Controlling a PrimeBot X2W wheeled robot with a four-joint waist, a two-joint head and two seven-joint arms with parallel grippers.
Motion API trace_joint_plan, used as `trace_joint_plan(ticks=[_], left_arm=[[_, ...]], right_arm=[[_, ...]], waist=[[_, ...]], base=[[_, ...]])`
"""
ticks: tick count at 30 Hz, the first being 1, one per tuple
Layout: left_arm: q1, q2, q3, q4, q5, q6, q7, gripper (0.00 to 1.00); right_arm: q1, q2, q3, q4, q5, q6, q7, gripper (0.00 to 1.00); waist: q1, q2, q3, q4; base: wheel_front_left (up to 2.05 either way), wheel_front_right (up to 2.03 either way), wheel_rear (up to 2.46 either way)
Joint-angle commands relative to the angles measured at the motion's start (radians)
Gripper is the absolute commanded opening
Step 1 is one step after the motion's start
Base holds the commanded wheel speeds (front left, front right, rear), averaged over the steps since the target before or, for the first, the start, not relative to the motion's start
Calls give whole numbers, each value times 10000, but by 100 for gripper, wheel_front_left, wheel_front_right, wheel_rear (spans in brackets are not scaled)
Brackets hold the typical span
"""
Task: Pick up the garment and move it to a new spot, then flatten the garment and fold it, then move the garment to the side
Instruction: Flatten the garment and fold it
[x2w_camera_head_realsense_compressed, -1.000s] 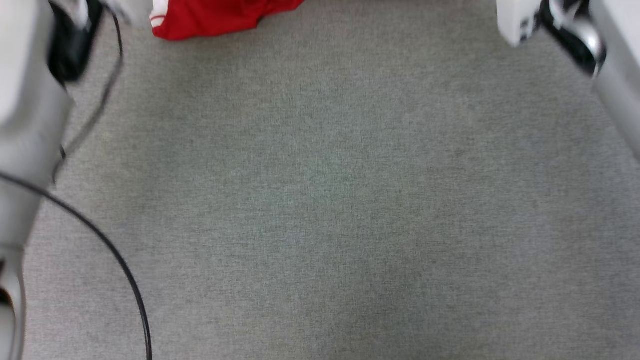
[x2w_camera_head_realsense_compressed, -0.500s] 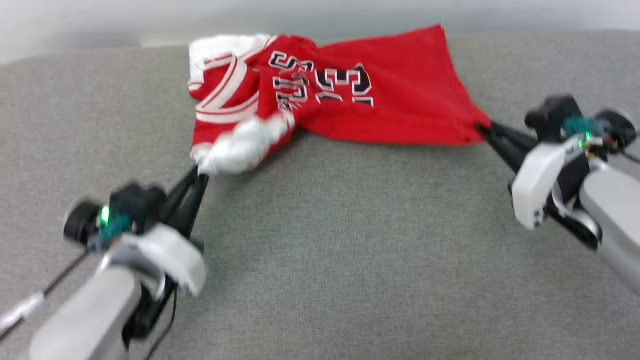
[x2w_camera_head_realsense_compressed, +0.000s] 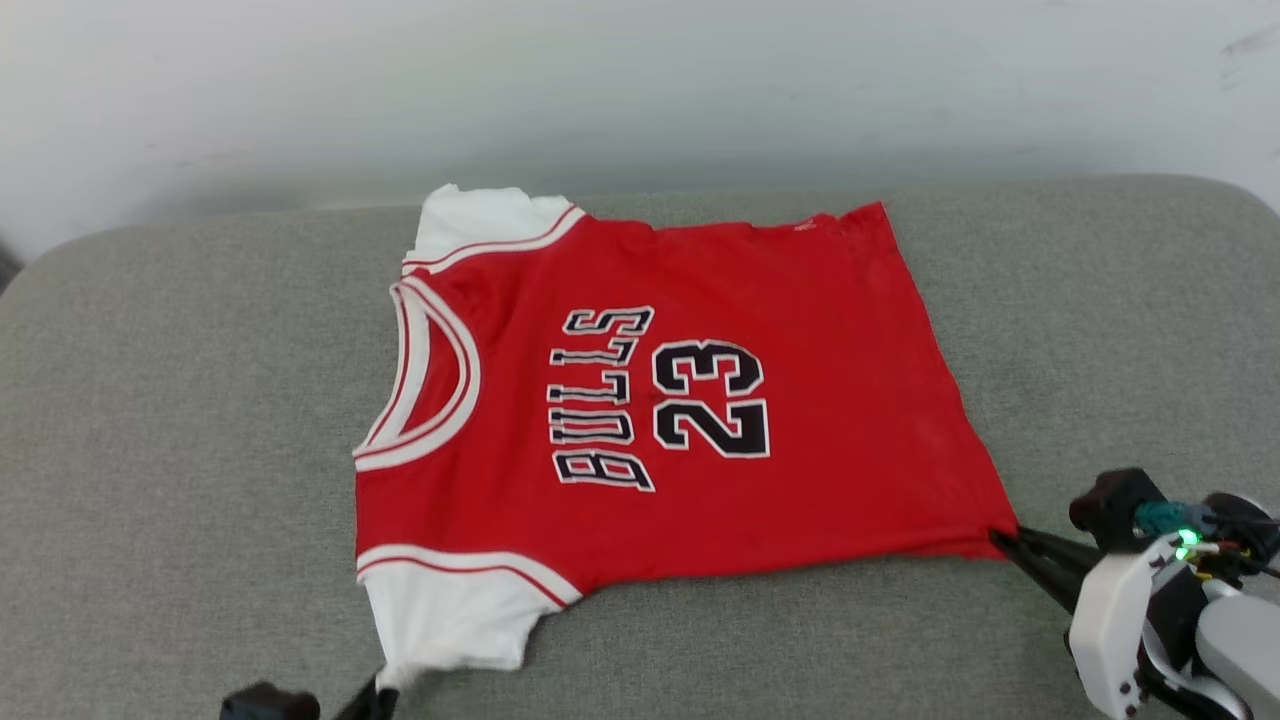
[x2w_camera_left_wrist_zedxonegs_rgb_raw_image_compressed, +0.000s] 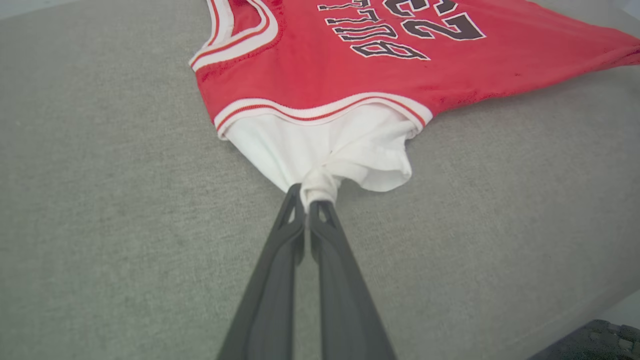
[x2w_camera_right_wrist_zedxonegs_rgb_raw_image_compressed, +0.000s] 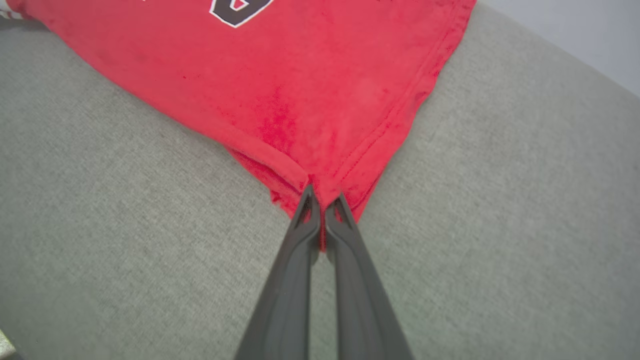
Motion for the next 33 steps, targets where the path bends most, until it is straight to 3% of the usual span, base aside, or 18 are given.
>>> trace_joint_plan(ticks=[1,9,15,23,33], left_arm=[[591,42,-63,-185,-194,128,-69,0],[2363,181,-135,-592,-901,669,-227,0],[2797,277,-164,-752,-1131,653,-228,0],[1419,444,136,-803,-502,466,-183,0],[-1210,499,562,-532,14,-249,450,0]], right_arm=[[509,-220,-80,-160,2,-7,85,0],[2627,-1045,-691,-1234,265,-7,404,0],[3782,-1362,-1637,-2039,95,-7,769,0],[4009,-1002,-3407,-2708,-373,-7,1308,0],[3510,-430,-5209,-3561,-1083,-7,2177,0]], waist=[[3,-1,-284,-28],[3,-1,-788,101],[3,-1,-733,194],[3,-1,-524,294],[3,-1,314,48]], base=[[0,0,0],[0,0,0],[0,0,0],[0,0,0],[0,0,0]])
